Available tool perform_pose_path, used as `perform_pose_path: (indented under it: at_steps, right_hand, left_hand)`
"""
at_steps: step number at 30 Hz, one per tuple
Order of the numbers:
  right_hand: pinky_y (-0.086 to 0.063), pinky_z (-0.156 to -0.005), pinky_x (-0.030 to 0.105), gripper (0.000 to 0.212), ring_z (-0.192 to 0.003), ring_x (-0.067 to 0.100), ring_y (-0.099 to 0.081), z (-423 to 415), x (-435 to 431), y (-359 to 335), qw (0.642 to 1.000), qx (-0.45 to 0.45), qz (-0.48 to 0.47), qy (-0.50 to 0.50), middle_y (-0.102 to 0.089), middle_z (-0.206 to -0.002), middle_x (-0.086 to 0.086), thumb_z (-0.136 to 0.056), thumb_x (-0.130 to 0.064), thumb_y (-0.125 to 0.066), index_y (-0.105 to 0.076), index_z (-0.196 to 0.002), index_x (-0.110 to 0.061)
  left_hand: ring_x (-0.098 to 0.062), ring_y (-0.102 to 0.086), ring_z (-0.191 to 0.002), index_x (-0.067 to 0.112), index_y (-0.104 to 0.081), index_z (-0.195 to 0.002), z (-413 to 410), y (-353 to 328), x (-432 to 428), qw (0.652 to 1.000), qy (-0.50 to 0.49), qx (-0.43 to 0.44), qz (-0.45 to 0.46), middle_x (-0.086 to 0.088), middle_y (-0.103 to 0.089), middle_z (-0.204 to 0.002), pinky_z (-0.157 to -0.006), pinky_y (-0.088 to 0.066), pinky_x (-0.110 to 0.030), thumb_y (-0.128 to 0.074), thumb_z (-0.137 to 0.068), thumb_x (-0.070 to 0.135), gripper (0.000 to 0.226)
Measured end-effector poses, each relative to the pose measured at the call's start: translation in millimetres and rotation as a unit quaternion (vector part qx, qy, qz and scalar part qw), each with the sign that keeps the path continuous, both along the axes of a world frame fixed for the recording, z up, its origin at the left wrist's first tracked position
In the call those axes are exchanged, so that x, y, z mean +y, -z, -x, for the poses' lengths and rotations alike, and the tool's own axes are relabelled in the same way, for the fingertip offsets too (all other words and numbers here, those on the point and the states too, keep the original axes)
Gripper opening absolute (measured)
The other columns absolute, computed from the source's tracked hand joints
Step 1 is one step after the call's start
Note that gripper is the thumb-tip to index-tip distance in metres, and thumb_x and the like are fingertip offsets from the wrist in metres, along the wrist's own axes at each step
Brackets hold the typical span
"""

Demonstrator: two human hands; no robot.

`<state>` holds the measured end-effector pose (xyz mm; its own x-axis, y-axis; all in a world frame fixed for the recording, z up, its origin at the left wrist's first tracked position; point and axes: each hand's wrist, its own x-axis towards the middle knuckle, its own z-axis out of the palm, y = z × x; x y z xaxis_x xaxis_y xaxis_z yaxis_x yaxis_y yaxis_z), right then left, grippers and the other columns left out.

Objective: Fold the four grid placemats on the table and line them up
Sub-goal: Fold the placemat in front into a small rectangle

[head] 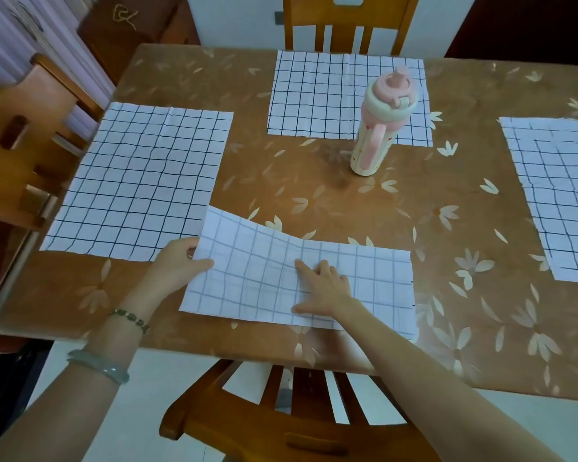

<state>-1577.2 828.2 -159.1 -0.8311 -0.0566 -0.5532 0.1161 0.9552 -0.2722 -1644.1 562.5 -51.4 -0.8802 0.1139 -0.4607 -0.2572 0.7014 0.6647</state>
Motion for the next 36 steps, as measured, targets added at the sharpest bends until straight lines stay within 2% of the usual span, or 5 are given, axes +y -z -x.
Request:
perform_pose_path:
  at_steps: [7,15,21,28,36]
  right_hand:
    - [-0.036,-0.102,0.045,0.101,-0.115,0.027,-0.042,-2.7,9.3,-8.5,0.99,-0.013,0.118,0.077,-0.035,-0.125,0.006,-0.066,-0.054,-0.077,-0.017,-0.145,-0.035]
    - [-0.05,-0.093,0.037,0.028,-0.09,0.02,-0.063,-37.7,95.2,-40.1,0.802,0.075,0.399,0.439,-0.067,-0.095,0.009,-0.088,-0.016,-0.065,-0.062,-0.115,-0.01]
    - [-0.05,-0.061,0.026,0.036,-0.068,0.015,-0.062,-51.6,128.3,-61.3,0.639,0.016,0.528,0.56,-0.063,-0.07,-0.001,-0.091,-0.048,-0.053,-0.061,-0.093,-0.014]
    - [-0.044,-0.068,0.036,0.029,-0.069,0.024,-0.055,-50.2,132.8,-34.3,0.719,0.081,0.412,0.554,-0.056,-0.071,0.014,-0.068,-0.018,-0.067,-0.059,-0.074,0.009]
    - [-0.043,-0.063,0.029,0.011,-0.07,0.02,-0.057,-49.2,143.3,-13.3,0.802,0.103,0.248,0.533,-0.063,-0.077,0.002,-0.076,-0.007,-0.062,-0.064,-0.086,-0.008]
  left_hand:
    - [-0.011,-0.061,-0.07,0.015,-0.068,-0.088,-16.9,-42.4,60.9,0.997,0.055,0.063,-0.003,-0.002,-0.068,-0.079,-0.061,-0.042,-0.025,-0.063,-0.082,0.009,0.01]
    - [-0.011,-0.041,-0.047,0.016,-0.051,-0.066,-65.8,-31.1,192.3,0.98,0.137,0.129,-0.063,0.004,-0.043,-0.047,-0.051,-0.031,-0.026,-0.057,-0.077,0.006,0.016]
    - [-0.025,-0.053,-0.069,0.012,-0.054,-0.068,-87.1,18.7,261.0,0.981,0.163,0.093,-0.038,0.0,-0.053,-0.063,-0.06,-0.038,-0.033,-0.053,-0.079,0.007,0.012]
    - [-0.016,-0.057,-0.102,0.017,-0.065,-0.111,-91.5,51.8,261.2,0.96,0.258,0.018,-0.106,-0.003,-0.061,-0.105,-0.089,-0.044,-0.028,-0.047,-0.098,0.038,0.03]
    - [-0.017,-0.004,-0.149,0.01,-0.017,-0.152,-40.3,107.0,161.3,0.906,0.331,0.201,0.171,-0.003,-0.012,-0.161,-0.117,0.002,-0.032,-0.018,-0.099,0.053,0.069]
